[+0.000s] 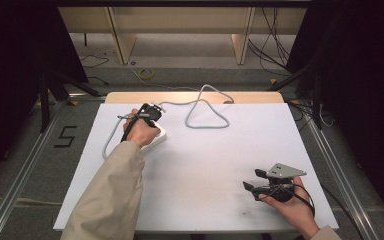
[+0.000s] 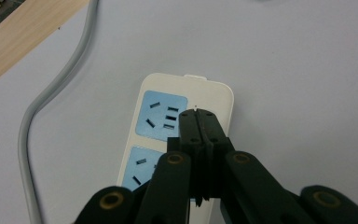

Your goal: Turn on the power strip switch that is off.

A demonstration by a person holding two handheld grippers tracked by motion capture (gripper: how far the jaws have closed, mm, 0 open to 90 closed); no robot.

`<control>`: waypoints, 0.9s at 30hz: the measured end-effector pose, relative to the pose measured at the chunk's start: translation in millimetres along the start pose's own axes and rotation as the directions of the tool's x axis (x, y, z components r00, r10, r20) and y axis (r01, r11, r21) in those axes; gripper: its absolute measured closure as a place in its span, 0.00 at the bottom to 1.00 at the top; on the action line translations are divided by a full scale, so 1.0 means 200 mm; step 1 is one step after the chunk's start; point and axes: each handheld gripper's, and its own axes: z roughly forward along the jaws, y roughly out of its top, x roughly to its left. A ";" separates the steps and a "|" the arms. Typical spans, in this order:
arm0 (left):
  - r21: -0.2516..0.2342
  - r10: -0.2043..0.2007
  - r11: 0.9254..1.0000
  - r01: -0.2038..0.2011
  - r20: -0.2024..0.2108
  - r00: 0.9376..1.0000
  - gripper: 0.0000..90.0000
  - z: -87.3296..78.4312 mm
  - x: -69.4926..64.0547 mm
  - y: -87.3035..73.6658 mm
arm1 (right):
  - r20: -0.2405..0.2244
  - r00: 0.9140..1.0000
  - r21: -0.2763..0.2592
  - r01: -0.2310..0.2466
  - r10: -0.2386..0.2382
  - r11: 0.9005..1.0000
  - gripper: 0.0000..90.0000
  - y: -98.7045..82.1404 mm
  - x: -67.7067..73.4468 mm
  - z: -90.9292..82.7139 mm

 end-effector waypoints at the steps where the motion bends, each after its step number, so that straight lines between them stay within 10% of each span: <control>1: 0.006 0.005 1.000 -0.005 0.001 1.000 1.00 0.00 0.00 0.00 | 0.000 1.000 0.000 0.000 0.000 1.000 0.37 0.00 0.00 0.00; 27: 0.032 0.020 0.999 -0.021 0.018 1.000 1.00 0.06 -0.02 0.02 | -0.004 1.000 -0.002 0.004 -0.004 1.000 0.37 0.00 0.00 0.00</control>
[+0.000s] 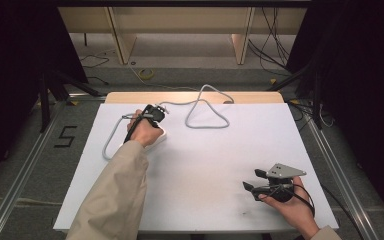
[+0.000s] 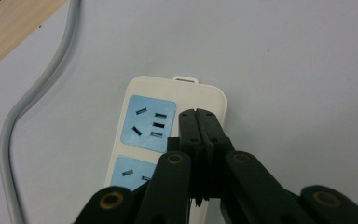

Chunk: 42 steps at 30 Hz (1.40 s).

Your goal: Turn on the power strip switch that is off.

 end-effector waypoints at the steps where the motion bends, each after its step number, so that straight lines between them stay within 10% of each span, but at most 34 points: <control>1: 0.000 0.000 1.000 0.000 0.000 1.000 1.00 0.00 0.00 0.00 | 0.000 1.000 0.000 0.000 0.000 1.000 0.37 0.00 0.00 0.00; 42: 0.028 0.034 0.999 -0.034 -0.018 0.999 1.00 0.06 -0.01 0.01 | -0.004 1.000 0.002 0.000 0.000 1.000 0.37 0.00 0.00 0.00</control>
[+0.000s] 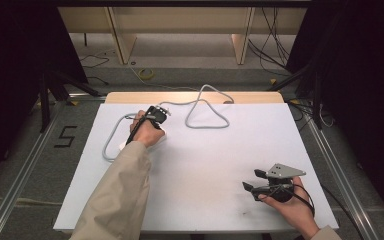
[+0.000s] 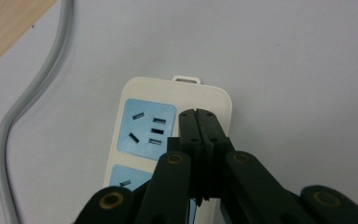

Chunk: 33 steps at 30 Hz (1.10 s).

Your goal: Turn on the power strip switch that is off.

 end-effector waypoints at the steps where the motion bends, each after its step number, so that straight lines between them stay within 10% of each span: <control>1: -0.005 -0.004 1.000 0.004 -0.005 1.000 1.00 0.00 0.00 0.00 | 0.000 1.000 0.000 0.000 0.000 1.000 0.37 0.00 0.00 0.00; 33: -0.012 -0.030 0.999 0.030 0.007 1.000 1.00 0.02 0.01 0.00 | 0.000 1.000 0.003 0.006 -0.006 1.000 0.38 0.00 0.01 0.00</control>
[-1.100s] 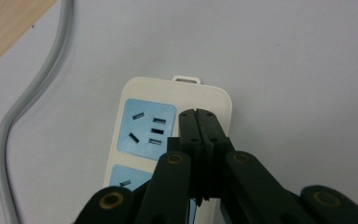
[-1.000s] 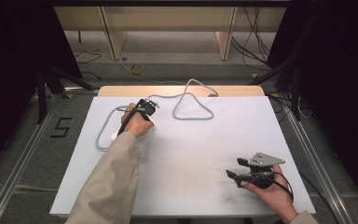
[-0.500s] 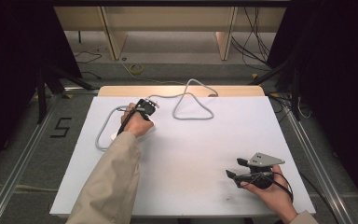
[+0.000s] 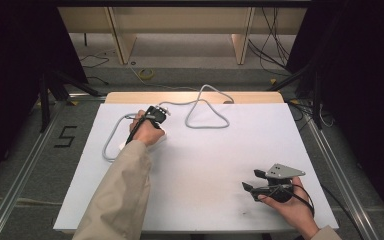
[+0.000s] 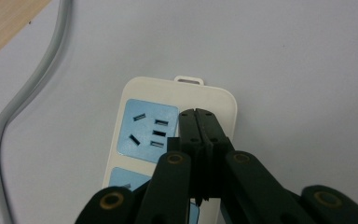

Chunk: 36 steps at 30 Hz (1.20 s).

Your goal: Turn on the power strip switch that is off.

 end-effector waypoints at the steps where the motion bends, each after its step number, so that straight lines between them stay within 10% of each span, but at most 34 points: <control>1: -0.002 0.000 1.000 0.000 0.001 1.000 1.00 0.00 0.00 0.00 | 0.000 1.000 0.000 0.000 0.000 1.000 0.38 0.00 0.00 0.00; 36: 0.044 0.031 0.999 -0.030 -0.020 0.999 1.00 0.00 -0.01 0.00 | -0.003 1.000 0.003 0.004 -0.004 1.000 0.38 0.00 0.01 0.00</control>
